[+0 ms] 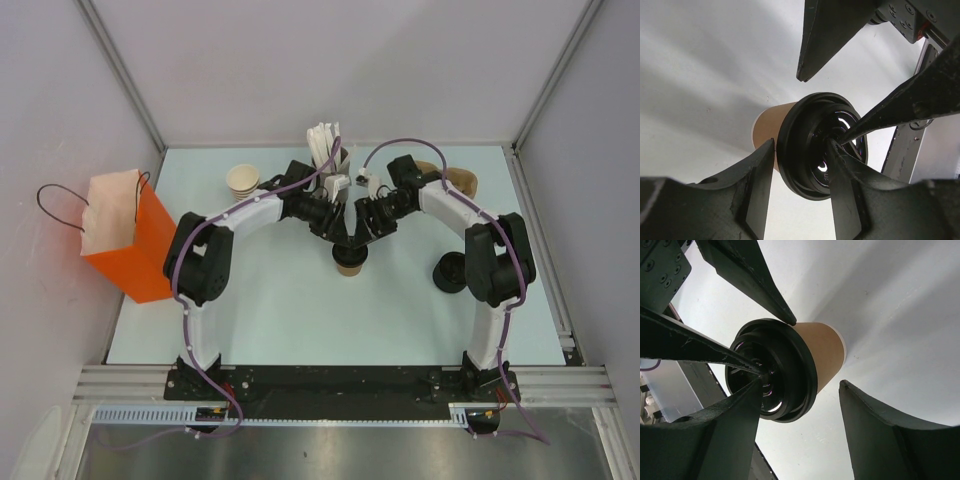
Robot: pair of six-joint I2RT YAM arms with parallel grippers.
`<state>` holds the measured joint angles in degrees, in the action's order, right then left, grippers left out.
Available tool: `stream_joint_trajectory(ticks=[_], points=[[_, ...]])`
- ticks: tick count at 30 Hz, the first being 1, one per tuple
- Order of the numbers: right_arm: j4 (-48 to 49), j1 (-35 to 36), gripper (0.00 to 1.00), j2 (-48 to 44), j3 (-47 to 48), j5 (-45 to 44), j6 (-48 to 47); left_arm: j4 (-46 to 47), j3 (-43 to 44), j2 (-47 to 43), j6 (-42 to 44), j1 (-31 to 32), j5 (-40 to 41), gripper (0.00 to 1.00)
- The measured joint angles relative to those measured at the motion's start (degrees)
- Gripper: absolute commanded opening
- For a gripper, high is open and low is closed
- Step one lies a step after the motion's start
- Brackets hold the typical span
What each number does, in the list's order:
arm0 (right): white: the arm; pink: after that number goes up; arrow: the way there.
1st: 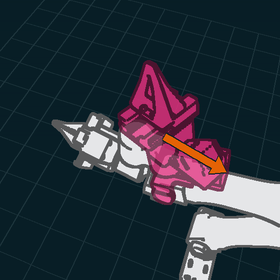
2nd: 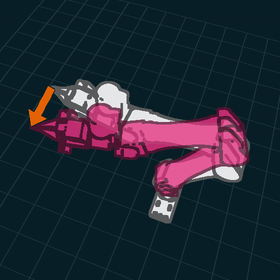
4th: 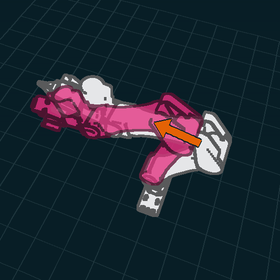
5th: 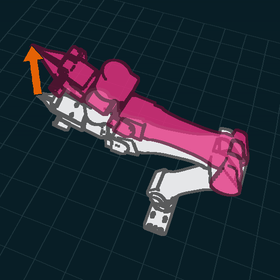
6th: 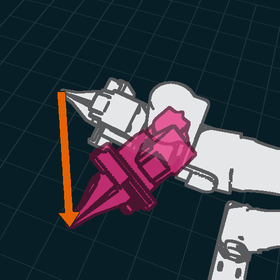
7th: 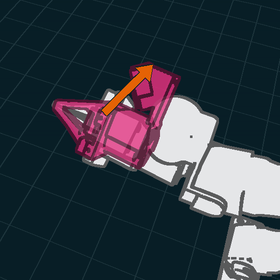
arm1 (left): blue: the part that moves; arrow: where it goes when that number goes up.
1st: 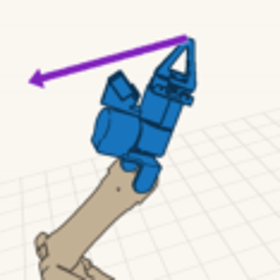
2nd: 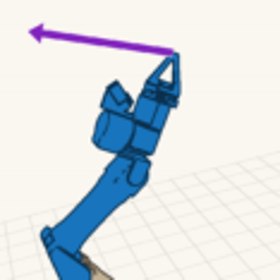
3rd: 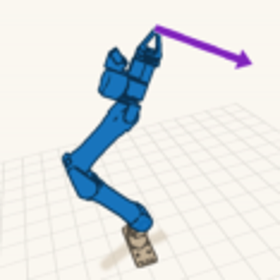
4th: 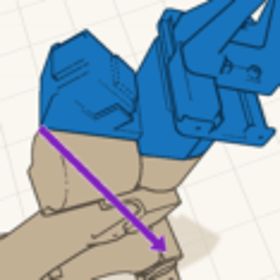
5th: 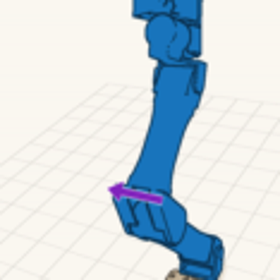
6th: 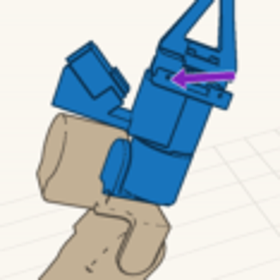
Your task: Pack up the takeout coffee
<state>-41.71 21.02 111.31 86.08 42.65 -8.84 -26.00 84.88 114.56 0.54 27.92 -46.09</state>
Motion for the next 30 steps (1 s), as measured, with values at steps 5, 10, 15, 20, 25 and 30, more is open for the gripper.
stream_joint_trajectory(ticks=[5, 10, 15, 20, 25, 30], points=[[0.5, 0.3, 0.65, 0.0, 0.0, -0.7, 0.4, -0.1, 0.3, 0.6, 0.0, -0.4, -1.2, 0.52], [0.9, 0.6, 0.61, 0.0, -0.1, -1.2, 1.2, 0.0, 0.3, 0.8, 0.0, -0.7, -1.9, 0.56], [1.4, 0.8, 0.54, 0.0, -0.3, -1.1, 1.4, 0.2, 0.3, 1.5, -0.2, -1.6, -4.2, 0.61], [1.7, 1.2, 0.53, 0.0, -0.3, -0.8, 1.5, 0.0, 0.3, 2.1, -0.5, -2.7, -6.4, 0.68], [1.8, 1.2, 0.52, 0.0, -0.3, -0.8, 1.5, -0.6, 0.3, 2.3, -0.5, -3.8, -8.7, 0.73], [1.8, 1.2, 0.52, 0.0, -0.3, -0.8, 1.4, -0.7, 0.3, 3.0, -1.7, -5.0, -11.6, 0.75]])
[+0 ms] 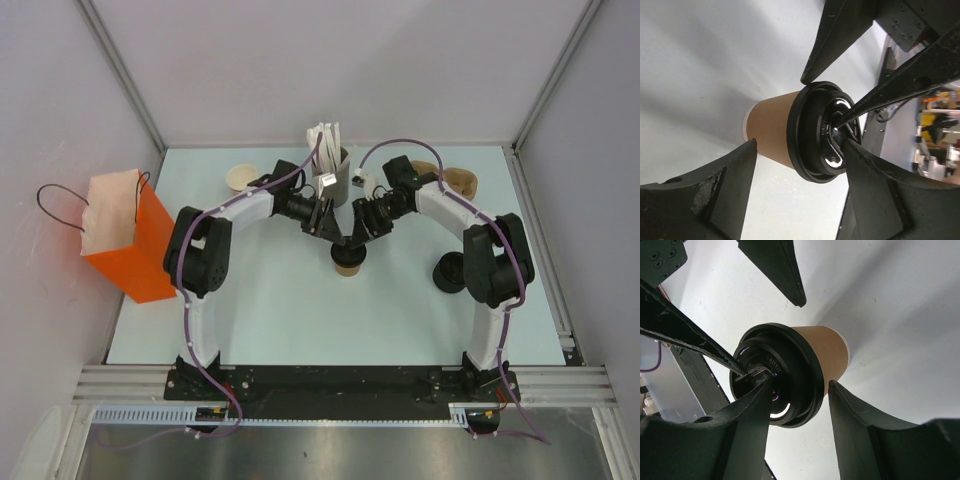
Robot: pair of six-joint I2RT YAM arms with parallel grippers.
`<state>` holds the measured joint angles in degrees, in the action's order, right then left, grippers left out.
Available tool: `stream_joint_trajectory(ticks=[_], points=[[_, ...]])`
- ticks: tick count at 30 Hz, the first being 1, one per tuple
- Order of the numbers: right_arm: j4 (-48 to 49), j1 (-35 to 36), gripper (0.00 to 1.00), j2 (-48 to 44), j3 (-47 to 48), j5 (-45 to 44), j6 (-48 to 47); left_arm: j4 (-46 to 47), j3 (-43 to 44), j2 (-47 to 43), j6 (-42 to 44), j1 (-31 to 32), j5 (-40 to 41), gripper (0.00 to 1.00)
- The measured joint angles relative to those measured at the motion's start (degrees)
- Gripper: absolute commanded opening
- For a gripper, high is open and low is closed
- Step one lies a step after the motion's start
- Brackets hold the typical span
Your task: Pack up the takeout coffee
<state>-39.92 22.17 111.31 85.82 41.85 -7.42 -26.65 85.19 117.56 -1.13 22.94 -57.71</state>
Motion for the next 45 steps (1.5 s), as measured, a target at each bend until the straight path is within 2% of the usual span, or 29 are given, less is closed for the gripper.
stream_joint_trajectory(ticks=[9, 14, 26, 45], points=[[-1.7, 0.3, 0.52, 1.1, 1.8, 0.5, -2.5, 2.1, 0.0, 0.6, -3.1, -2.5, -2.4, 0.74], [-3.3, 0.3, 0.52, 2.6, 3.6, 1.6, -4.4, 1.1, -0.2, 0.4, -1.5, -3.9, -0.8, 0.71], [-3.7, 0.6, 0.52, 2.7, 3.9, 1.6, -4.9, -0.3, -7.5, -2.0, 2.2, -4.2, 2.4, 0.69], [-3.6, 0.7, 0.52, 2.7, 3.9, 1.3, -4.8, 2.8, -13.0, -4.2, 0.7, -4.3, -7.1, 0.67]])
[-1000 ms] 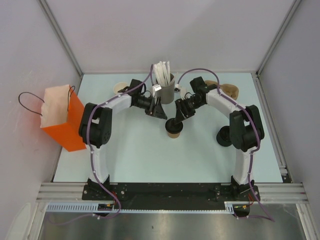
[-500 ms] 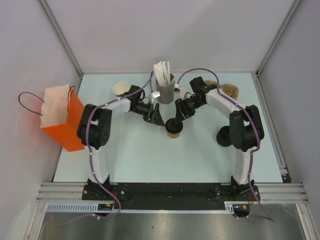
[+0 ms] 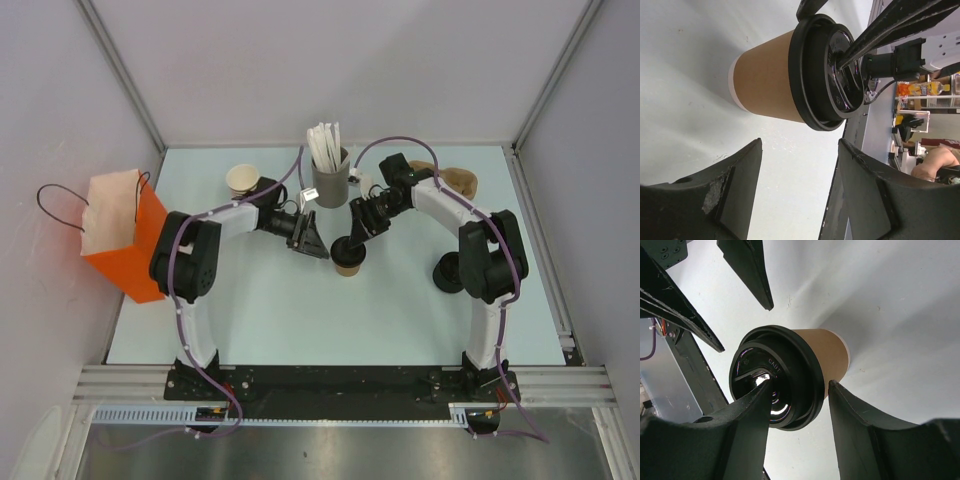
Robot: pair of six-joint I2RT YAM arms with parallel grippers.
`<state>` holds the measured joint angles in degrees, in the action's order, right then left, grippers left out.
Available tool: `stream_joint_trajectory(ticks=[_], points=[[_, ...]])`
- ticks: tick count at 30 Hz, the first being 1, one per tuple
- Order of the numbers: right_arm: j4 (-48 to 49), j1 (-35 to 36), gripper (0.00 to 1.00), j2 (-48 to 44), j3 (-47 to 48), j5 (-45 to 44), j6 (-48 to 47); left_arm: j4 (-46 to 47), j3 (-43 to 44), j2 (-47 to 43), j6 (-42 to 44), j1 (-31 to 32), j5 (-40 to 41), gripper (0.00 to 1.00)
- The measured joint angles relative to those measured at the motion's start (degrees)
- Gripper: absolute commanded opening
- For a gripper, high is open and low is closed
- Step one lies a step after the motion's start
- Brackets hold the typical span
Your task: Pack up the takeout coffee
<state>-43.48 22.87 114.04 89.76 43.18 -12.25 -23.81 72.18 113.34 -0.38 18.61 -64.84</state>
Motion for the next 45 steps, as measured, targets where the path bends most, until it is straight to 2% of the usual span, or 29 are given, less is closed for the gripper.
stream_joint_trajectory(ticks=[17, 27, 38, 45], points=[[0.3, 0.1, 0.52, 0.0, -0.1, -0.2, 0.0, 7.0, -2.5, -1.8, -5.8, 3.2, 4.3, 0.66], [1.1, 0.2, 0.52, 0.0, -0.5, -0.3, 0.2, 5.7, -2.5, -1.8, -5.6, 3.2, 4.9, 0.52], [3.7, 0.8, 0.51, -2.0, -2.9, -2.8, 0.9, 2.3, -0.8, -1.7, -5.6, 3.8, 5.5, 0.42], [5.5, 1.7, 0.51, -3.5, -4.3, -5.3, 1.1, -1.5, 1.2, -1.7, -5.4, 4.7, 7.0, 0.29]])
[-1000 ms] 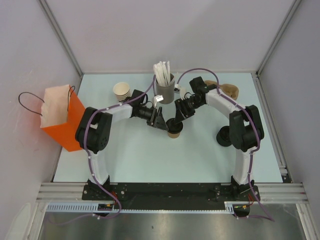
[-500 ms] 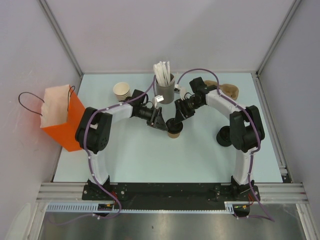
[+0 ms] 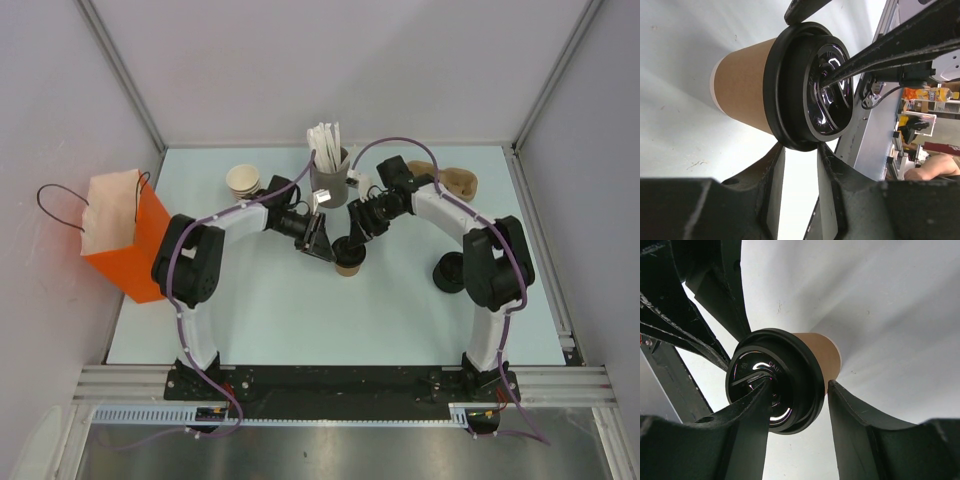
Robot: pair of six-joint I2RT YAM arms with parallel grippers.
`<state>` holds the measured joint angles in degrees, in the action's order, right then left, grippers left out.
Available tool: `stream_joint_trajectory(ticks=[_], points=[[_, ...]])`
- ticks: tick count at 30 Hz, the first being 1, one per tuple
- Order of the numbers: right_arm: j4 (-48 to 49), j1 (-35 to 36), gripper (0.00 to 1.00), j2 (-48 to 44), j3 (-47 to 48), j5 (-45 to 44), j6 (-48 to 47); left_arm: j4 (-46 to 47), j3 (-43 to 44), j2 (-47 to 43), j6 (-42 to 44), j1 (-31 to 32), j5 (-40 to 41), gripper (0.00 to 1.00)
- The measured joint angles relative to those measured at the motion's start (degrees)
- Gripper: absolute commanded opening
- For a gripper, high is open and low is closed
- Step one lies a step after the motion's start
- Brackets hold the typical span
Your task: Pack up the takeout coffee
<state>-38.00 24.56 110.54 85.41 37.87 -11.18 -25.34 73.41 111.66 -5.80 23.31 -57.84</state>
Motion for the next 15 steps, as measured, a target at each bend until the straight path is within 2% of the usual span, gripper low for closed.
stream_joint_trajectory(ticks=[15], points=[[1.1, 1.6, 0.51, -0.9, -0.2, -3.3, 0.0, -8.4, 5.2, 2.6, 1.6, 0.7, 1.9, 0.01]])
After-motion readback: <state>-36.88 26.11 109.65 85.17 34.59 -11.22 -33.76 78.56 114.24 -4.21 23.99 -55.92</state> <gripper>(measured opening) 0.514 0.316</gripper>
